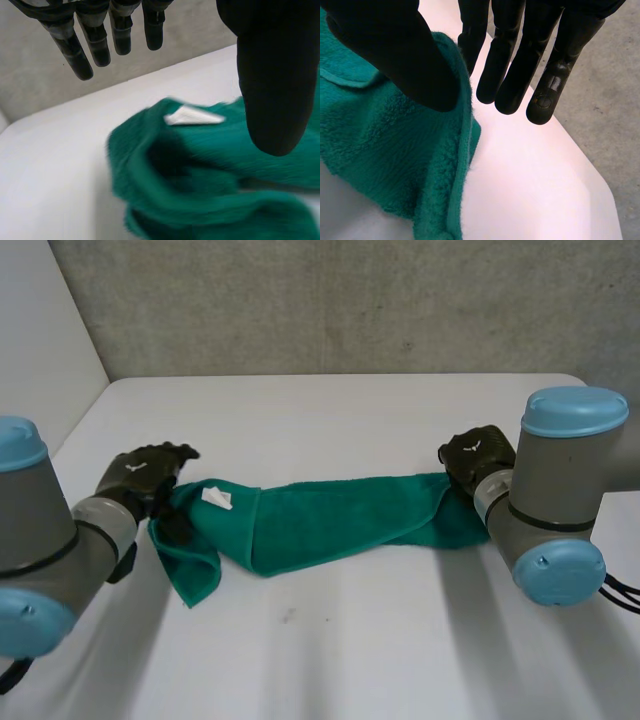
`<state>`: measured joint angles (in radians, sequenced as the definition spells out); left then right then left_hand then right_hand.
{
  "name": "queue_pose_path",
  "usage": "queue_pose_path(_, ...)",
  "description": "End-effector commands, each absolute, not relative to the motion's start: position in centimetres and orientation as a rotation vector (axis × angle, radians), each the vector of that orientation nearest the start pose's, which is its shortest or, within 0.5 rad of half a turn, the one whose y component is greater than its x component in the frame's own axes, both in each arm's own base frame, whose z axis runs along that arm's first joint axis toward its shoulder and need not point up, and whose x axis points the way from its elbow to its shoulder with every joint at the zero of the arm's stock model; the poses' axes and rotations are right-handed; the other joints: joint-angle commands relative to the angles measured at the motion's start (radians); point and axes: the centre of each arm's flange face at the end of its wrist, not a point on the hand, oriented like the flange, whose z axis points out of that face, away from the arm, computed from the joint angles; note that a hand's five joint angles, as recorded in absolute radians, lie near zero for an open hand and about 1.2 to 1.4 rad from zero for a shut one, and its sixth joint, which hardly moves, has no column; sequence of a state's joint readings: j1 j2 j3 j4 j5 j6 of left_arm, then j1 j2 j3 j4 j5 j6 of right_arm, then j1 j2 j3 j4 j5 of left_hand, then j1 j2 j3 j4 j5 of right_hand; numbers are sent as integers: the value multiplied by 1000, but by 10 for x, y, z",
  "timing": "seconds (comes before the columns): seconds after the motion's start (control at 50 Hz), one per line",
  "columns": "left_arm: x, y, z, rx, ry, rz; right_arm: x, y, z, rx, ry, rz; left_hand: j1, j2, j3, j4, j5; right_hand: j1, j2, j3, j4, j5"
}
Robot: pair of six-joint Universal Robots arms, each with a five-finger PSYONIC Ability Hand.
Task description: Fold the towel.
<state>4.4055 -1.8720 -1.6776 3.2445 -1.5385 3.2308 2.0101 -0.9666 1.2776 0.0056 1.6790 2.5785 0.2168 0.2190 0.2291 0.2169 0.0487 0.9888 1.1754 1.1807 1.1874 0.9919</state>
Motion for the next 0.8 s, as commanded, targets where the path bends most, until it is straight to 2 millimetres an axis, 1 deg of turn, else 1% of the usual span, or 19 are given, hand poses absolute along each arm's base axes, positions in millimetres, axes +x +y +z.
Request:
queue_pose_path(0.02,-256,-239,204,848,2489,-1999,280,-308,174,-1204,2407,-1904,29,27,17,29,23,407,221,216,209,230)
queue_pose_path(0.04,-260,-236,203,927,2441,-1984,280,-308,174,-1205,2406,-1903,29,27,17,29,23,407,221,216,209,230)
queue_pose_path(0.1,-264,-236,195,1047,2371,-1924,279,-307,172,-1211,2411,-1893,64,62,52,64,58,407,221,216,209,230)
queue_pose_path(0.12,-268,-238,184,1137,2323,-1866,279,-306,172,-1213,2414,-1889,73,71,61,73,67,407,221,216,209,230)
queue_pose_path(0.16,-270,-240,176,1217,2265,-1808,279,-305,171,-1216,2415,-1888,88,85,75,87,81,407,221,216,209,230)
queue_pose_path(0.18,-273,-241,173,1258,2231,-1792,278,-305,170,-1220,2418,-1882,117,115,105,117,110,407,221,216,209,230)
queue_pose_path(0.2,-278,-240,168,1342,2163,-1757,278,-304,169,-1224,2420,-1878,213,211,201,213,207,407,221,216,209,230)
queue_pose_path(0.28,-281,-243,158,1448,2057,-1693,277,-304,169,-1224,2424,-1874,305,303,293,305,298,407,221,216,209,230)
queue_pose_path(0.36,-283,-247,151,1470,2052,-1676,274,-307,171,-1216,2432,-1883,287,285,275,287,281,407,221,216,209,230)
queue_pose_path(0.46,-284,-249,149,1471,2054,-1680,274,-308,170,-1218,2436,-1880,279,276,266,278,272,407,221,216,209,230)
queue_pose_path(0.72,-293,-267,133,1467,2048,-1689,273,-308,170,-1219,2437,-1881,322,320,310,322,316,407,221,216,209,230)
queue_pose_path(0.8,-296,-273,130,1455,2048,-1699,273,-309,171,-1217,2438,-1883,815,812,802,814,808,407,221,216,209,230)
